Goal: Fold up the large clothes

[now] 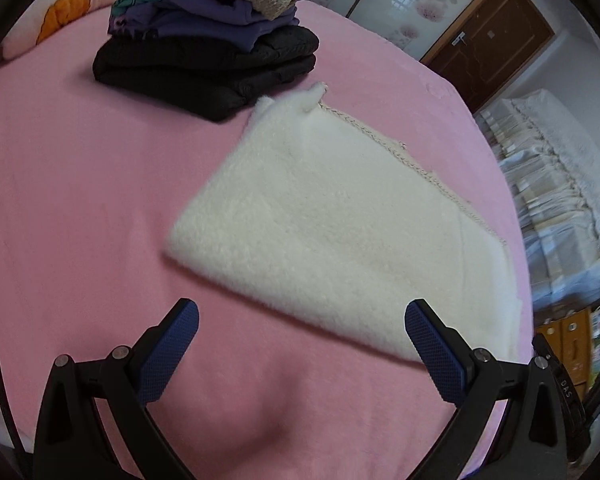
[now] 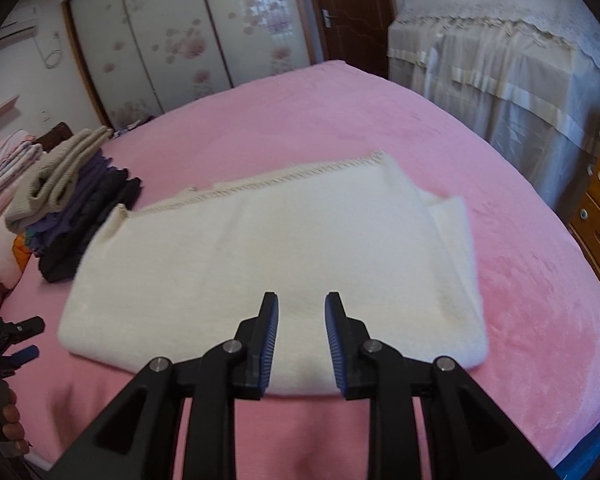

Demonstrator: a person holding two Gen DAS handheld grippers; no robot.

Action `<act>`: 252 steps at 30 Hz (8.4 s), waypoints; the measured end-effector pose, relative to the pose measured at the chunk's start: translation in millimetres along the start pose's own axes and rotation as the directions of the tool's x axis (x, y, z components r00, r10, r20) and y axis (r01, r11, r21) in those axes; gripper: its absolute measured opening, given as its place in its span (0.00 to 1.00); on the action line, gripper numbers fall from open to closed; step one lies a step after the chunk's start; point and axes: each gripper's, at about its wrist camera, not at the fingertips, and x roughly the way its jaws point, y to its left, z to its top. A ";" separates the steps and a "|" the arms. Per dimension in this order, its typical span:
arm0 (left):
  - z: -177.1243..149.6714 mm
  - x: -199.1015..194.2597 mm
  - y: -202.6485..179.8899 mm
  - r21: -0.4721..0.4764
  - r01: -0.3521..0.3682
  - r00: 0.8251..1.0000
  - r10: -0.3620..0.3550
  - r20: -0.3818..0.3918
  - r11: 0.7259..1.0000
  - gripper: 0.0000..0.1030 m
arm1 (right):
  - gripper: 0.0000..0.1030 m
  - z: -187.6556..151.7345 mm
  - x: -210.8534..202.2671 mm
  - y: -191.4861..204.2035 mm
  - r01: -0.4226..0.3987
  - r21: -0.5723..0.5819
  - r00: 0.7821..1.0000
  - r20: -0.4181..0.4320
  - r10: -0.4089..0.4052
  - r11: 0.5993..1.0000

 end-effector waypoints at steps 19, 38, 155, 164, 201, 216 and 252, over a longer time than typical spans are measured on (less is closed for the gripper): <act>-15.9 103.3 54.9 -0.308 0.311 0.949 -0.310 0.054 0.899 0.99 | 0.24 -11.5 32.7 84.5 -0.079 -0.130 0.997 0.012 0.081 0.988; 42.8 131.4 29.5 -0.275 0.266 0.956 -0.215 0.202 0.924 0.62 | 0.24 -17.8 69.2 87.0 -0.078 -0.135 0.997 -0.027 0.075 0.988; -33.9 111.0 -228.0 0.530 0.076 0.995 -0.101 0.019 0.844 0.88 | 0.16 9.4 12.1 -140.0 -0.101 0.147 0.987 -0.110 0.117 0.984; -66.0 138.3 -224.5 0.569 0.048 0.997 -0.072 0.021 0.821 0.88 | 0.17 -57.2 42.8 -157.4 -0.031 0.241 0.995 -0.080 0.052 0.970; 63.9 208.6 -274.3 0.467 0.124 0.990 -0.074 -0.124 0.875 0.89 | 0.17 105.8 132.8 -179.4 -0.099 0.095 0.984 -0.140 0.112 0.990; 43.4 230.6 -312.6 0.575 -0.044 0.990 0.114 -0.085 0.817 0.91 | 0.18 88.7 152.5 -188.8 0.010 0.038 0.995 -0.099 -0.006 0.999; -6.6 -6.1 -273.7 0.616 0.114 0.993 -0.085 -0.076 0.779 1.00 | 0.45 50.1 -58.9 -125.0 -0.090 0.075 0.994 -0.057 0.094 0.993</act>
